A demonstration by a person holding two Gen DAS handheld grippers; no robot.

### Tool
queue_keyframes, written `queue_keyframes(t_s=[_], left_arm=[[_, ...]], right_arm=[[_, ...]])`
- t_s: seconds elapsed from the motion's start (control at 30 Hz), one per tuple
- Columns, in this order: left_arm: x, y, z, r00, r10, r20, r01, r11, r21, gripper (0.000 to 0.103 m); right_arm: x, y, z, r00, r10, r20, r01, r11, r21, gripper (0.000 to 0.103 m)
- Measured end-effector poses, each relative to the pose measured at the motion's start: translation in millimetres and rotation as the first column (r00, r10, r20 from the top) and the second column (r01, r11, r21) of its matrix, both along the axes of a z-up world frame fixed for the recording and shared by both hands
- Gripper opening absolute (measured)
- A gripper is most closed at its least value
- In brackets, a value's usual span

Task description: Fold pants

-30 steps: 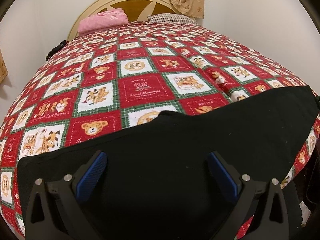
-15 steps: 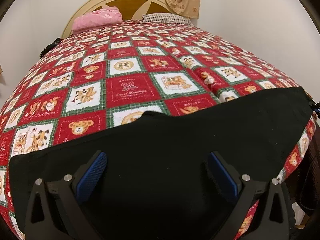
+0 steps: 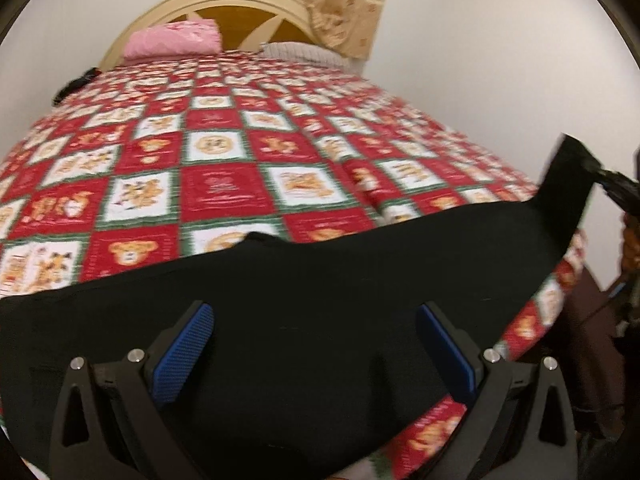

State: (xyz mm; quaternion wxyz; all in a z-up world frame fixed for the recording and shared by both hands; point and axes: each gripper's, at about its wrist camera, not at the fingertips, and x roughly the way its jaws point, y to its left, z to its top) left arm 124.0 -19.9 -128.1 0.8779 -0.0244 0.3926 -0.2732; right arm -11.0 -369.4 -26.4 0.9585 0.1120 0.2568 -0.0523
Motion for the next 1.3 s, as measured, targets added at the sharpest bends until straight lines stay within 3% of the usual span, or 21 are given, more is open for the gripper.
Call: queue_keyframes(t_s=[0.2, 0.43, 0.53, 0.57, 0.6, 0.63, 0.67, 0.77, 0.93, 1.07, 1.2, 1.3], left_arm=[[-1.5, 1.4, 3.7, 1.0, -0.012, 0.009, 0.012, 1.0, -0.028, 0.103], [-3.0, -5.1, 0.1, 0.998, -0.052, -0.025, 0.05, 0.996, -0.077, 0.103], [-0.4, -15.7, -1.8, 0.996, -0.075, -0.043, 0.071, 0.993, -0.098, 0.103], [0.9, -19.8, -2.5, 0.995, -0.082, -0.048, 0.076, 0.991, -0.107, 0.103], [2.6, -24.2, -3.1, 0.994, -0.091, -0.056, 0.084, 0.99, -0.117, 0.103], [4.8, -30.2, -4.0, 0.993, -0.101, -0.065, 0.092, 0.988, -0.127, 0.103], [6.8, -36.3, -4.8, 0.991, -0.112, -0.072, 0.101, 0.985, -0.139, 0.103], [12.7, -56.9, -6.9, 0.985, -0.149, -0.086, 0.132, 0.976, -0.175, 0.103], [21.7, -95.3, -8.6, 0.97, -0.215, -0.115, 0.188, 0.96, -0.209, 0.103], [27.4, -126.9, -9.1, 0.962, -0.247, -0.117, 0.225, 0.958, -0.177, 0.098], [38.6, -148.6, -18.7, 0.962, -0.232, -0.144, 0.213, 0.968, -0.133, 0.088], [41.9, -154.7, -20.8, 0.964, -0.219, -0.148, 0.198, 0.97, -0.144, 0.088]], right_arm=[[42.9, 89.8, -20.9, 0.973, 0.222, -0.068, -0.225, 0.974, -0.039, 0.013], [83.4, 162.1, -118.3, 0.876, 0.391, -0.283, -0.402, 0.915, 0.021, 0.014], [83.9, 164.9, -138.9, 0.852, 0.414, -0.319, -0.418, 0.907, 0.06, 0.017], [82.4, 163.1, -139.6, 0.846, 0.427, -0.32, -0.426, 0.901, 0.078, 0.02], [79.9, 160.2, -139.2, 0.836, 0.453, -0.311, -0.442, 0.89, 0.108, 0.031], [75.7, 154.9, -136.4, 0.831, 0.473, -0.294, -0.454, 0.881, 0.134, 0.048], [70.9, 150.5, -133.3, 0.828, 0.488, -0.275, -0.465, 0.873, 0.15, 0.054], [54.9, 133.1, -120.3, 0.835, 0.507, -0.215, -0.48, 0.861, 0.167, 0.055], [34.6, 92.5, -113.2, 0.884, 0.457, -0.096, -0.427, 0.874, 0.231, 0.055], [25.5, 70.4, -116.3, 0.915, 0.403, -0.026, -0.382, 0.885, 0.265, 0.055], [21.3, 56.0, -112.5, 0.926, 0.375, 0.035, -0.368, 0.881, 0.297, 0.055], [18.7, 44.9, -112.6, 0.936, 0.346, 0.071, -0.349, 0.878, 0.328, 0.056]])
